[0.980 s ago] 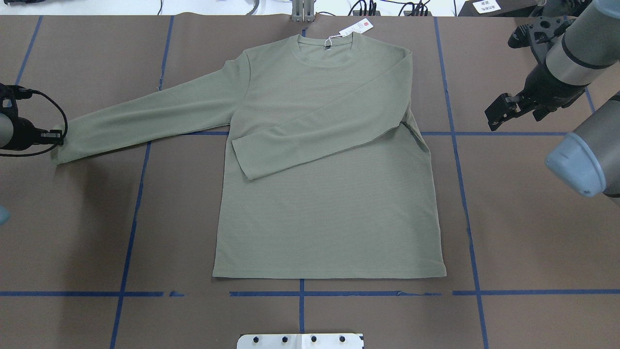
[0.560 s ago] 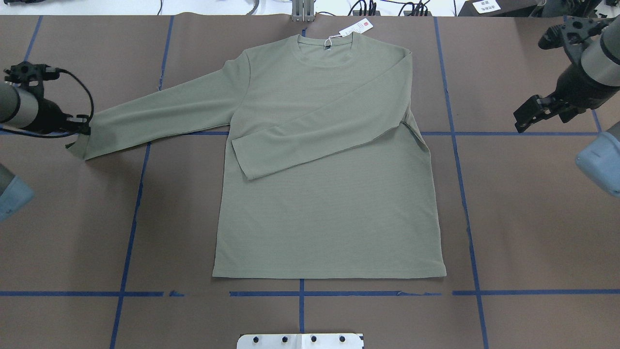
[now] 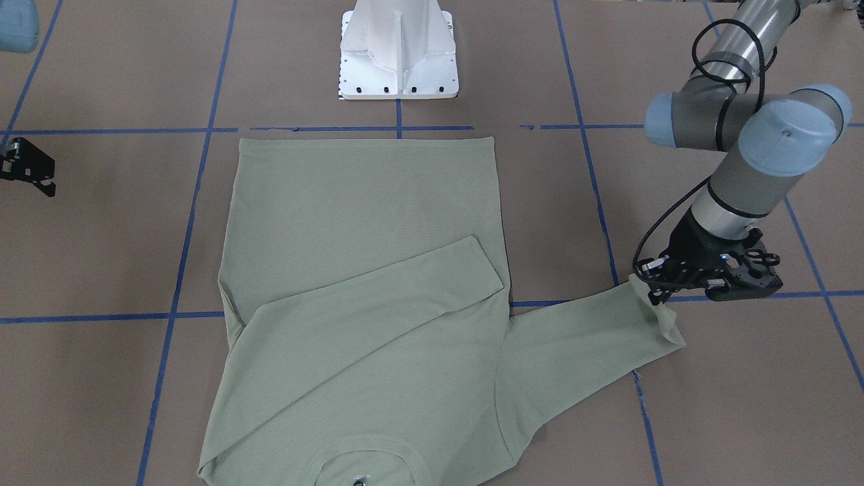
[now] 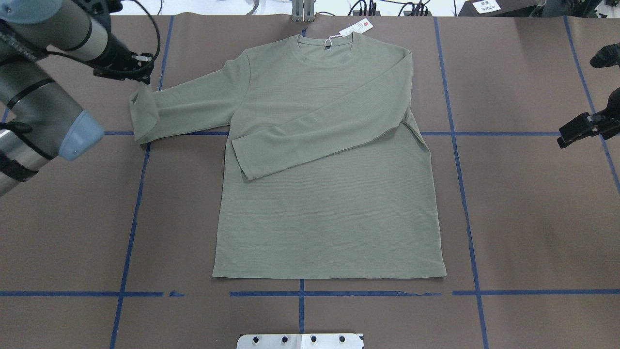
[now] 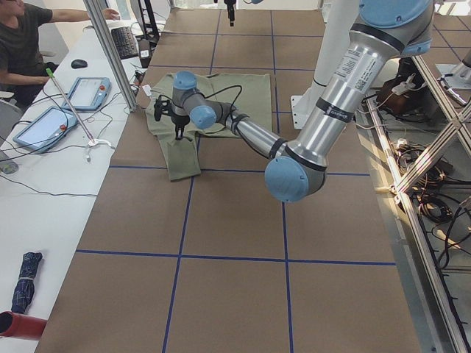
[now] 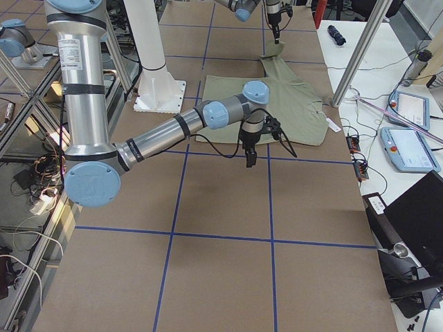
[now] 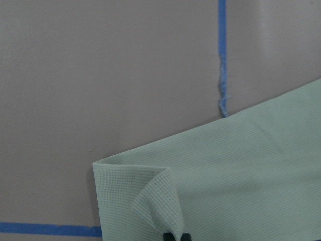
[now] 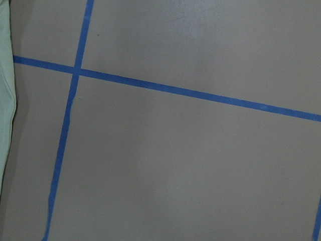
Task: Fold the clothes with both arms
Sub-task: 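Carry the grasped sleeve with the left gripper across the shirt body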
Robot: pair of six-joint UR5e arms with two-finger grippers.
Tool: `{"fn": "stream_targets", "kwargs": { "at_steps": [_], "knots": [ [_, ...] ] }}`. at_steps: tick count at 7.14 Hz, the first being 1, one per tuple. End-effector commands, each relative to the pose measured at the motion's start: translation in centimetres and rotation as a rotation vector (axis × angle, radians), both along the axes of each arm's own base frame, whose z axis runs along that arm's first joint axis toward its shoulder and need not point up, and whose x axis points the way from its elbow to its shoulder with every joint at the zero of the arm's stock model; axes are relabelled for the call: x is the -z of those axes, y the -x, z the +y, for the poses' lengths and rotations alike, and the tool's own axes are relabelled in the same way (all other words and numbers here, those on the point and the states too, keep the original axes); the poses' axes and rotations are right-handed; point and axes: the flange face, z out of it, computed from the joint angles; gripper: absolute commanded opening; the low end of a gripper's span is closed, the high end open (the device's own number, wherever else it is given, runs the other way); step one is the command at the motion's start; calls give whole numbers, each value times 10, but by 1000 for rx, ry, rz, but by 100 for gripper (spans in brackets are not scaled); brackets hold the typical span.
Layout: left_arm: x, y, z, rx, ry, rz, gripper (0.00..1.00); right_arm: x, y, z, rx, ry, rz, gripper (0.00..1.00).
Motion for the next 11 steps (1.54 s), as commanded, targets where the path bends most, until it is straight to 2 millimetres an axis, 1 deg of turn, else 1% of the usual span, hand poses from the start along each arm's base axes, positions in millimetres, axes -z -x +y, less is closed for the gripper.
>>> {"fn": "stream_targets", "kwargs": {
  "at_steps": [1,2,3,4,5,6,7,8,9,10,11],
  "knots": [
    [160,-58,-20,32,107,197,0,-11,-6,0,-10,21,-2,100],
    [230,-97,-17,39,163,259,0,-15,-8,-2,-14,29,-1,100],
    [284,-142,10,12,206,308,0,-19,-12,-3,-14,44,-19,100],
    [323,-181,48,-11,267,364,0,-26,-19,-2,-12,48,-21,100],
    [343,-225,91,-21,285,409,0,-27,-21,-2,-12,51,-24,100],
    [338,-275,117,15,262,421,0,-27,-21,-2,-14,51,-24,100],
    [315,-301,106,31,269,455,0,-27,-21,-3,-17,53,-24,100],
    [304,-313,100,38,282,460,0,-26,-20,-3,-14,57,-34,100],
    [304,-321,104,60,292,461,0,-24,-20,-3,-15,56,-36,100],
    [312,-340,122,81,286,464,0,-22,-19,-5,-16,52,-37,100],
    [327,-364,138,103,316,467,0,-24,-19,-6,-15,55,-37,100]
  ]
}}
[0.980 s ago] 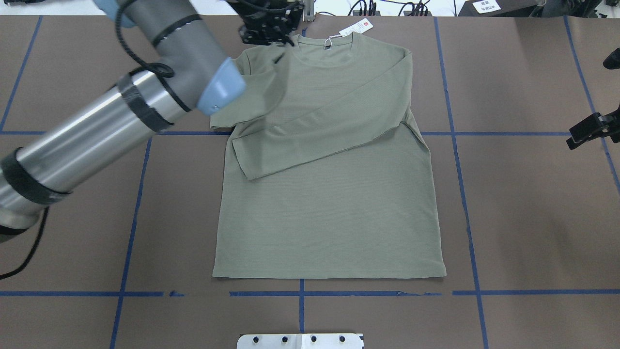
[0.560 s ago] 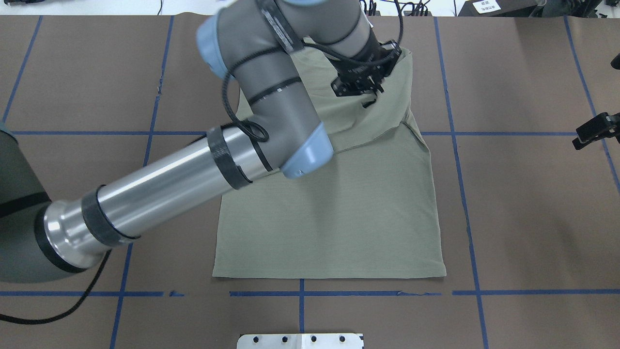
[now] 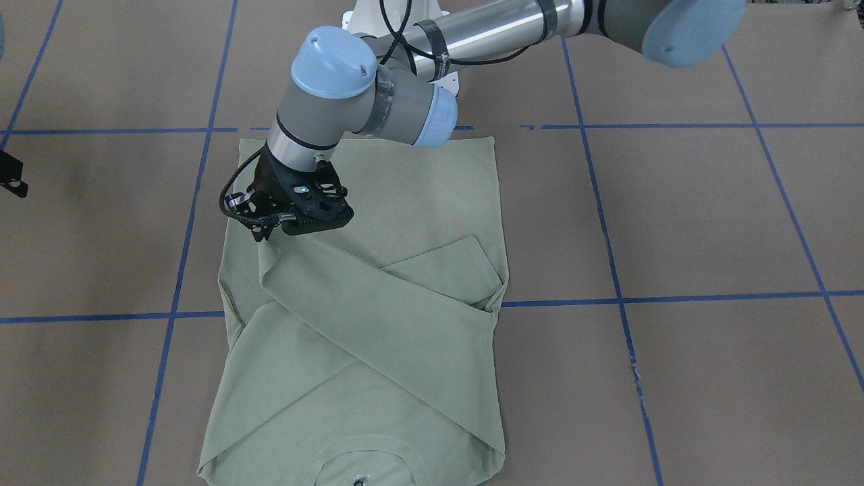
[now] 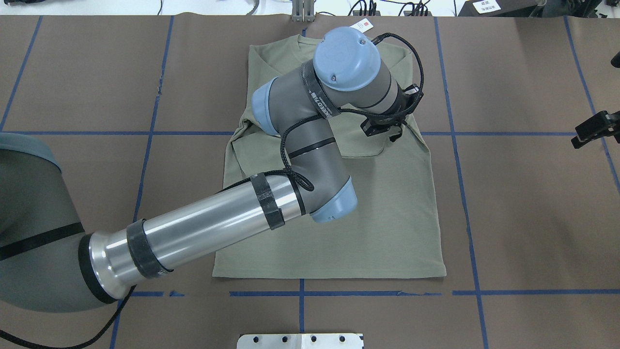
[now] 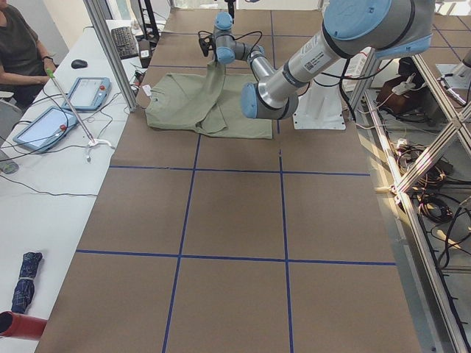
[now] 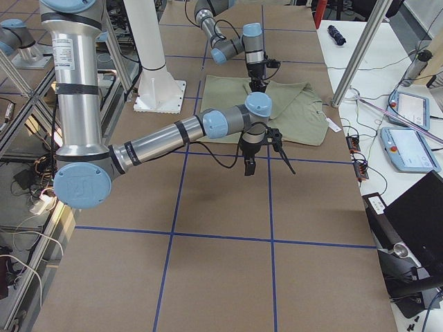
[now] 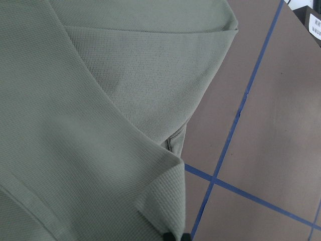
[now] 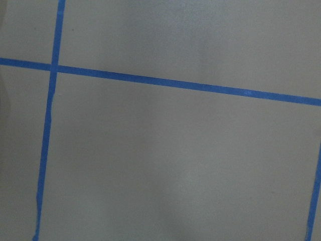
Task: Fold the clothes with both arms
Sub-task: 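Carry the grasped sleeve with the left gripper across the shirt body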
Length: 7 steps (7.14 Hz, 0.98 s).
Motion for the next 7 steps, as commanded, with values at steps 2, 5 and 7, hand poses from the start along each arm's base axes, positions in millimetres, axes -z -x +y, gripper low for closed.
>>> {"fn": "stream_targets", "kwargs": {
  "at_steps": [2,5,7],
  "knots": [
    [25,-91,97,23,23,31,64,2,1,-2,0,-3,-4,100],
    [4,-92,98,20,-66,43,100,7,2,-4,0,-10,-8,100],
    [-14,-54,57,39,-114,35,100,16,3,-3,3,-17,-32,100]
  ]
}}
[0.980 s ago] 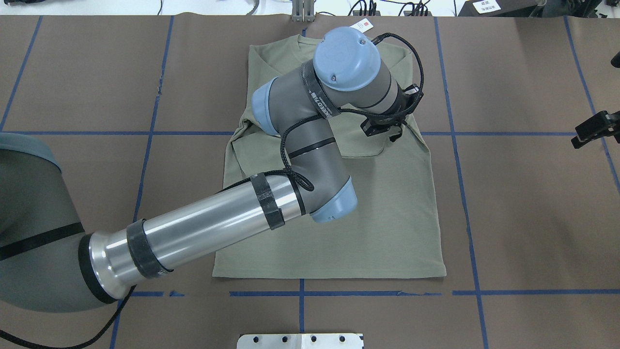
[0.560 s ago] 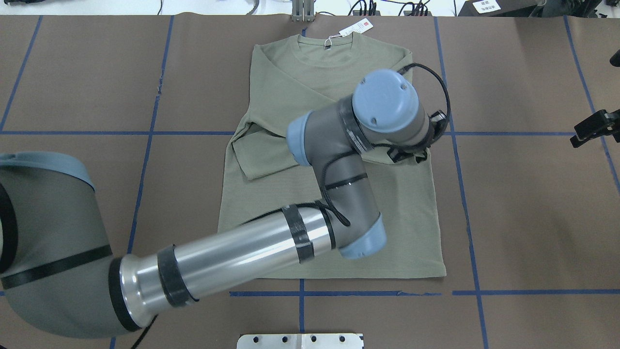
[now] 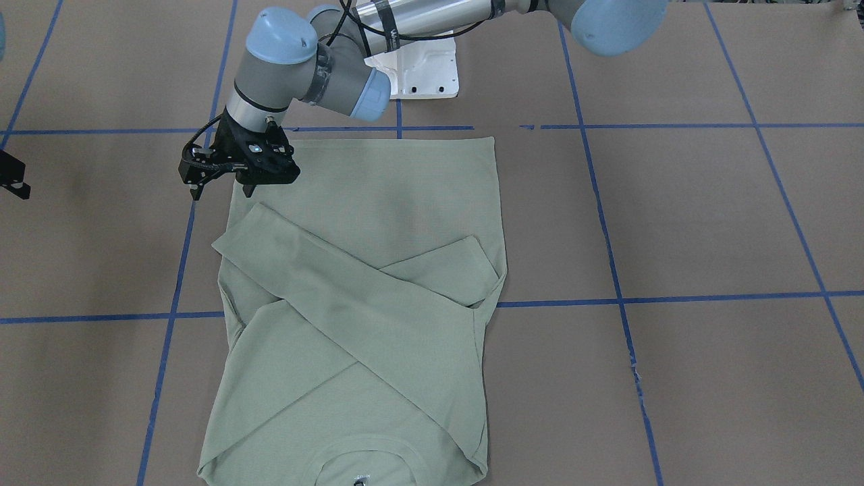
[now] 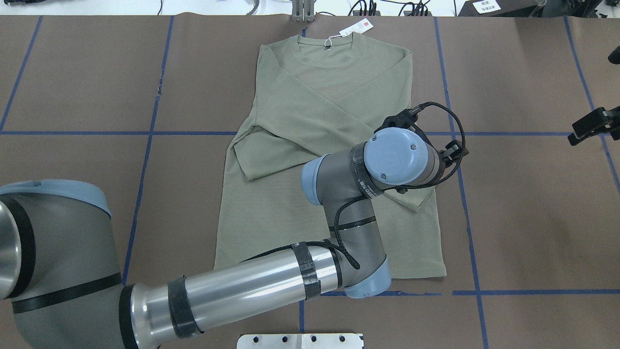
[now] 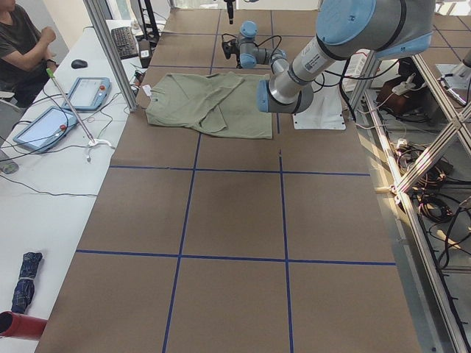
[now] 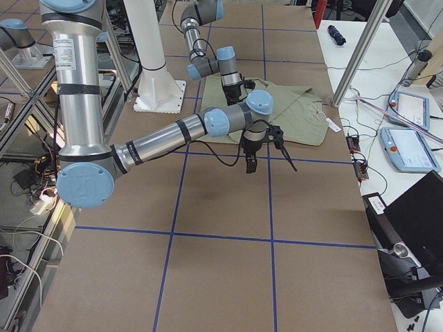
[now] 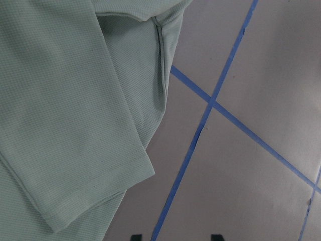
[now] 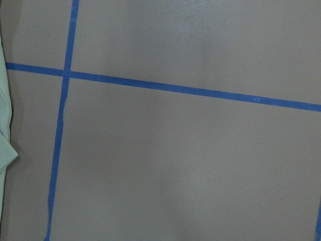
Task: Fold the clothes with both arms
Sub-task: 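Carry the grasped sleeve with the left gripper across the shirt body, then release the sleeve with the left gripper while both grippers move to hem corners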
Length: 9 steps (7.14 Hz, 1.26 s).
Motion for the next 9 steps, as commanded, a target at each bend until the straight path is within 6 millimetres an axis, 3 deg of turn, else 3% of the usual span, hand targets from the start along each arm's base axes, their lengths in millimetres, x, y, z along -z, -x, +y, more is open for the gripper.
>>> {"fn": "stream_targets", "kwargs": {
  "at_steps": [1,2,3,5,6,7,8,9],
  "knots": [
    [-38,50,-34,-42,-47,-26,100,14,-1,4,-6,-14,-20,100],
    [-65,89,-46,-66,-51,-77,100,26,2,9,-66,26,-30,100],
    [-94,125,-39,-77,-98,-138,100,34,20,13,-88,23,-59,100],
    [-163,234,-12,-92,-190,-275,100,52,87,35,-122,64,-128,100],
    [-182,280,11,-127,-252,-351,100,51,118,53,-122,68,-125,100],
    [-198,320,23,-131,-281,-395,100,54,153,78,-139,76,-131,100],
    [-229,352,43,-151,-302,-425,100,58,183,107,-147,95,-146,100],
    [-248,367,53,-161,-300,-448,100,64,218,140,-156,101,-132,100]
  ]
}}
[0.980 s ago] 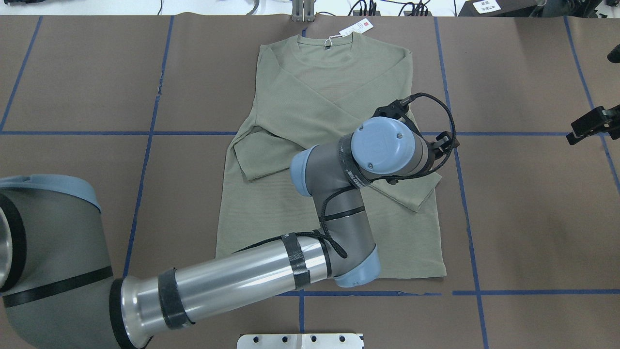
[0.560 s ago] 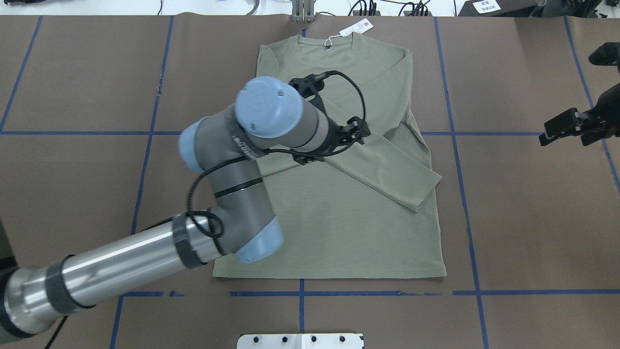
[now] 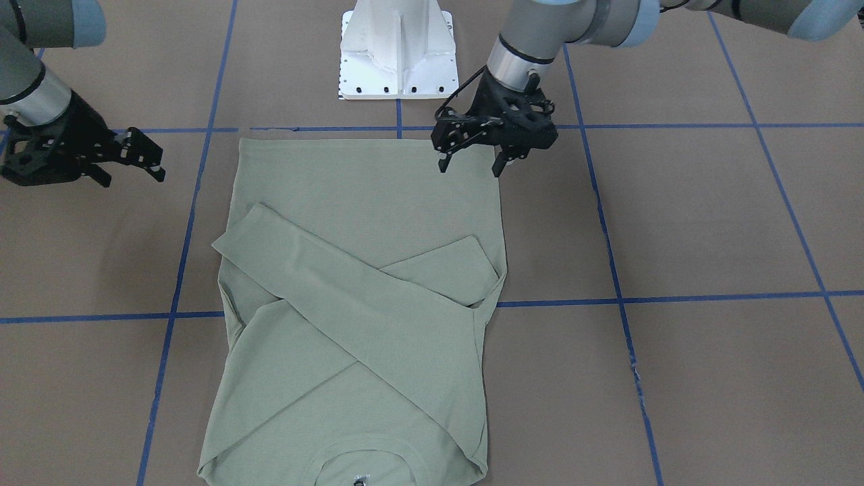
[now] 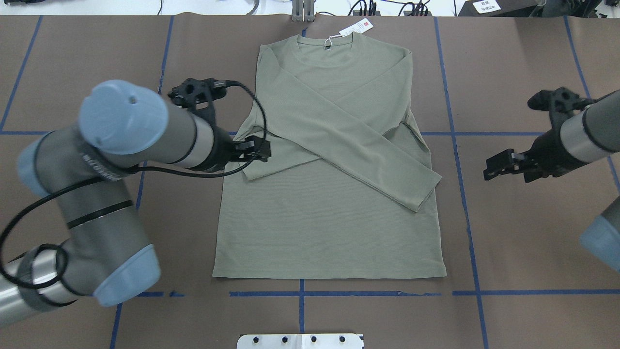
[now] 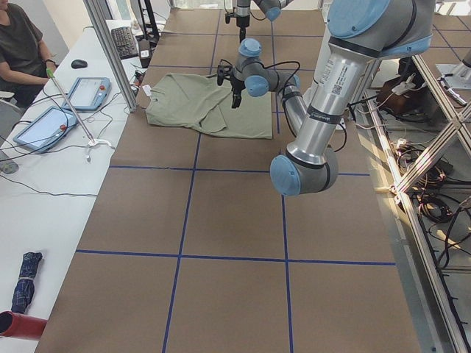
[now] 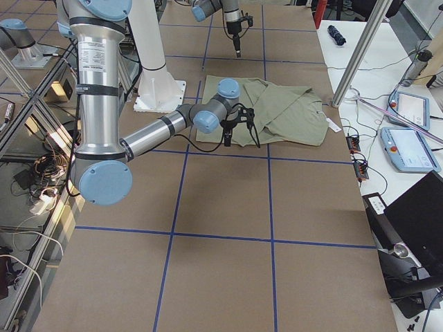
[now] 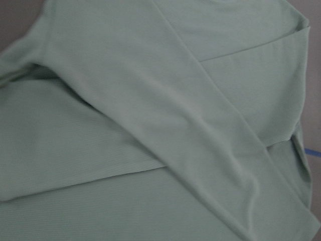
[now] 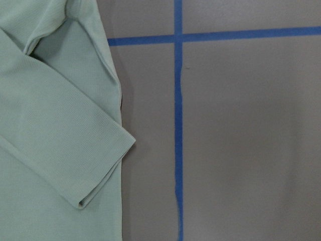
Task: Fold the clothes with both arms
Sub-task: 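Release the sleeve with the left gripper while both grippers move to hem corners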
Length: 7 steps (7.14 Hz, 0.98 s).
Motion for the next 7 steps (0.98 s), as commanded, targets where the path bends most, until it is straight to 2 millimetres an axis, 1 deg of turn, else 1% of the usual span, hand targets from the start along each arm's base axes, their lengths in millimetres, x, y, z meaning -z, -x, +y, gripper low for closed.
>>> {"fn": "stream_targets", "kwargs": {
  "at_steps": [1,2,3,4,6,7],
  "knots": [
    [-24,29,18,-11,-10,-34,100,7,71,67,-13,15,24,100],
    [-21,31,18,-7,-11,-27,100,7,93,90,-5,26,36,100],
    [-16,30,19,-7,-14,-19,100,-3,112,106,-2,8,68,100],
    [-14,30,19,-8,-15,-14,100,-12,119,110,10,14,84,100],
    [-14,28,20,-12,-14,-14,100,-22,133,114,30,24,101,97],
    [-14,27,20,-11,-14,-16,100,-20,134,114,32,25,97,94]
  ]
}}
